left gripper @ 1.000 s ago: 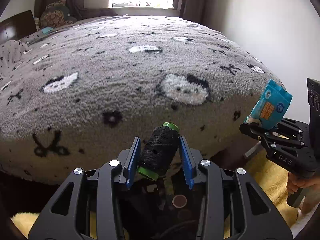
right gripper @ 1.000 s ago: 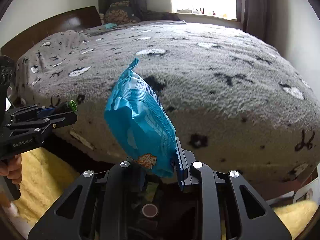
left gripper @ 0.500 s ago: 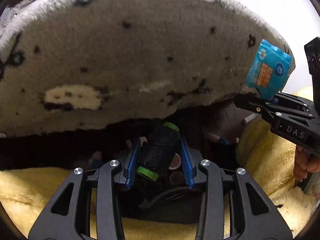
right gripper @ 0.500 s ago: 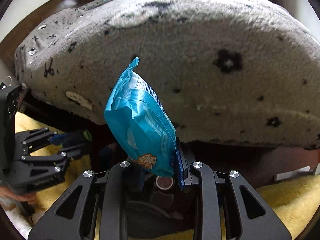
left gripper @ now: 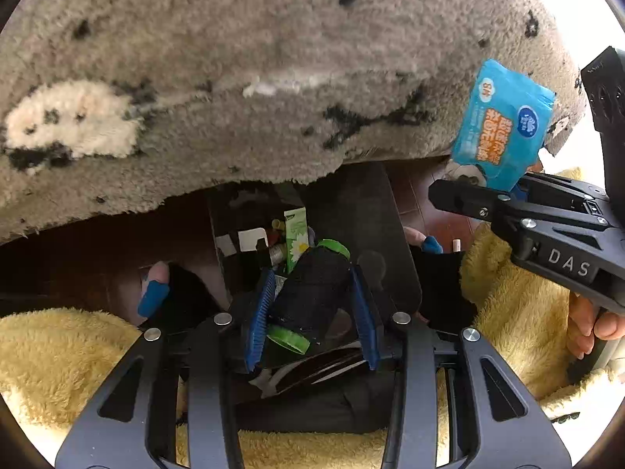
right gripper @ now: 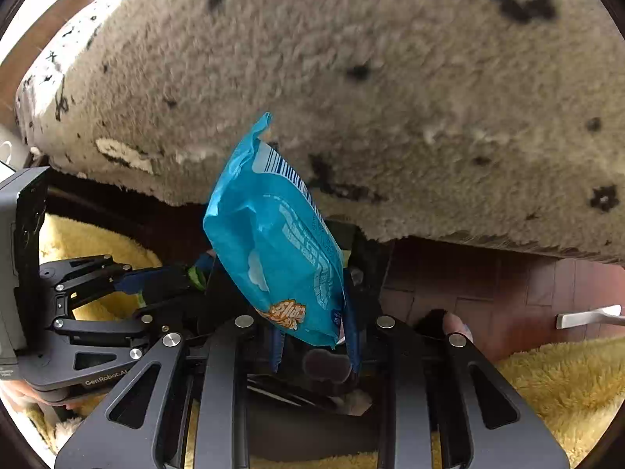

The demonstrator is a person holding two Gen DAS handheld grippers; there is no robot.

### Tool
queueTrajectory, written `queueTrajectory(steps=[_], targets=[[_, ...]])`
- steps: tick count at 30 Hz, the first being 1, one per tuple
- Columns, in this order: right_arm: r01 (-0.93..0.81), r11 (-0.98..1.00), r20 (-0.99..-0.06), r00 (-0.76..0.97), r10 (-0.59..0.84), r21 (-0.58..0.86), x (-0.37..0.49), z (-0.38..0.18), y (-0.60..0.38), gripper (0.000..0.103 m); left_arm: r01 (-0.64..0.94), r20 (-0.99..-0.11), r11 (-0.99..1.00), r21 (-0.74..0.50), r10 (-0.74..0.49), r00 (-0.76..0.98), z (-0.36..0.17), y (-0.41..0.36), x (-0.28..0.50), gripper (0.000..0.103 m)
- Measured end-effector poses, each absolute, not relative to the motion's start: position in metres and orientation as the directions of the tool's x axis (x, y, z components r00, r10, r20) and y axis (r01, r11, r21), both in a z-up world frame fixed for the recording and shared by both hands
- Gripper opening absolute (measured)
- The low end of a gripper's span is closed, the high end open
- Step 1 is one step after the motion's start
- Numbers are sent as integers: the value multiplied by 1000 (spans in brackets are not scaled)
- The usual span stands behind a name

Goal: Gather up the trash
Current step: 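Open both tools over the bin and raise them back toward the bed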

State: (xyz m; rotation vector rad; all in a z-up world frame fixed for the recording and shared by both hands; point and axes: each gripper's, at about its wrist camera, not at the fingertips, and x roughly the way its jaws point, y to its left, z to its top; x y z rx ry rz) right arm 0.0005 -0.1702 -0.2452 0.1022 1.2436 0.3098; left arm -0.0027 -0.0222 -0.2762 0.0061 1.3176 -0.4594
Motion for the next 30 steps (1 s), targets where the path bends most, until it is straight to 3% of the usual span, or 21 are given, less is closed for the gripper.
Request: queueTrajectory(steps=[11, 15, 17, 22, 25, 30], targets=[[-187, 953, -925, 254, 282, 239, 5, -258, -163, 29, 345, -943, 905, -249, -308, 126, -288, -31, -1, 37], [-175, 954, -922, 262, 284, 244, 6, -259, -168, 44, 336, -946, 908, -250, -303, 115, -293, -30, 0, 38], [-172, 954, -920, 269, 286, 246, 7, -256, -174, 46, 330, -946, 910, -251, -303, 113, -294, -29, 1, 39], [-142, 957, -914, 290, 283, 252, 12, -250, -187, 51, 327, -944, 912, -246, -302, 131, -292, -29, -1, 68], [-125, 959, -910, 305, 281, 255, 11, -246, -195, 58, 319, -945, 917, -240, -295, 137, -291, -28, 0, 79], [-81, 966, -899, 354, 259, 247, 10, -233, -211, 80, 323, -938, 919, -227, -296, 183, -273, -28, 0, 95]])
